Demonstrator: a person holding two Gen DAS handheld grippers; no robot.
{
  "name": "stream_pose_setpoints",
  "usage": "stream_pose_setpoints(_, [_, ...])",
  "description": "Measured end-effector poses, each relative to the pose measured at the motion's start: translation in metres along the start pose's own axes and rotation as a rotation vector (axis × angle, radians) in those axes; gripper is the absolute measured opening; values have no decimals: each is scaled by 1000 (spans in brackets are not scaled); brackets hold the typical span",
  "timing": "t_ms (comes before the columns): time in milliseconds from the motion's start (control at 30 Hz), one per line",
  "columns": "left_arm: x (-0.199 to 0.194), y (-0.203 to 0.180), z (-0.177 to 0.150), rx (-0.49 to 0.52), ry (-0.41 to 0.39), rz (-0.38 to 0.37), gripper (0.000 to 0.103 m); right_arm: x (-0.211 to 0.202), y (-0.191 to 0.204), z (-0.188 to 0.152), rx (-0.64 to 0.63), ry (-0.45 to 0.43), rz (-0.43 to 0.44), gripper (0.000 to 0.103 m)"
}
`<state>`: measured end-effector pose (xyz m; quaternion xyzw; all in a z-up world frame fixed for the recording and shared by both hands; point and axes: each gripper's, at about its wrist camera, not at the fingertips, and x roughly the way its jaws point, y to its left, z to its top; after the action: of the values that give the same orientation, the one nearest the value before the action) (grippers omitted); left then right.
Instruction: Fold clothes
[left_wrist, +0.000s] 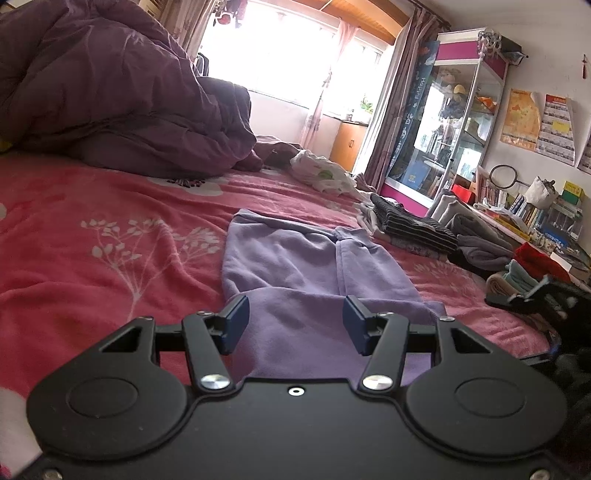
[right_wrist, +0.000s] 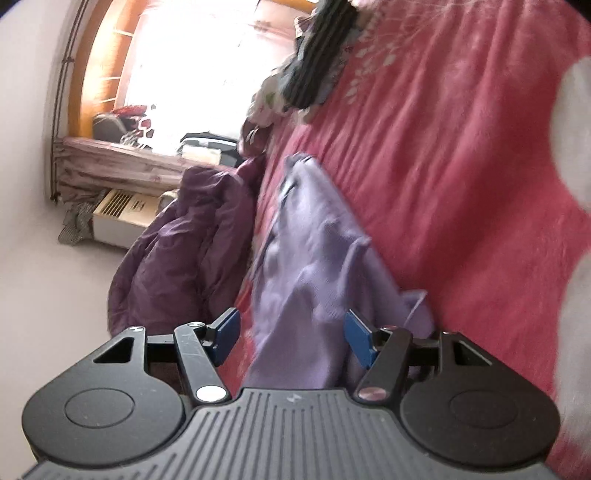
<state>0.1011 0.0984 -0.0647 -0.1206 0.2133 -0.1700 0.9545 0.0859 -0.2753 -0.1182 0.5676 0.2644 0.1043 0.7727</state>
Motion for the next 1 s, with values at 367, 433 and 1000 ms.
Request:
stream_pose_setpoints(367, [-3,1,1,1,-11,9,55,31,15,-16,-33,76,-162,68])
stream_pose_setpoints(433, [-3,2,2,-4,-14,10,55,34,15,-18,-28,67,-170,71])
stream_pose_setpoints(1000, [2,6,3,4,1,6,55,52,8,-23,0,-113,-130,70])
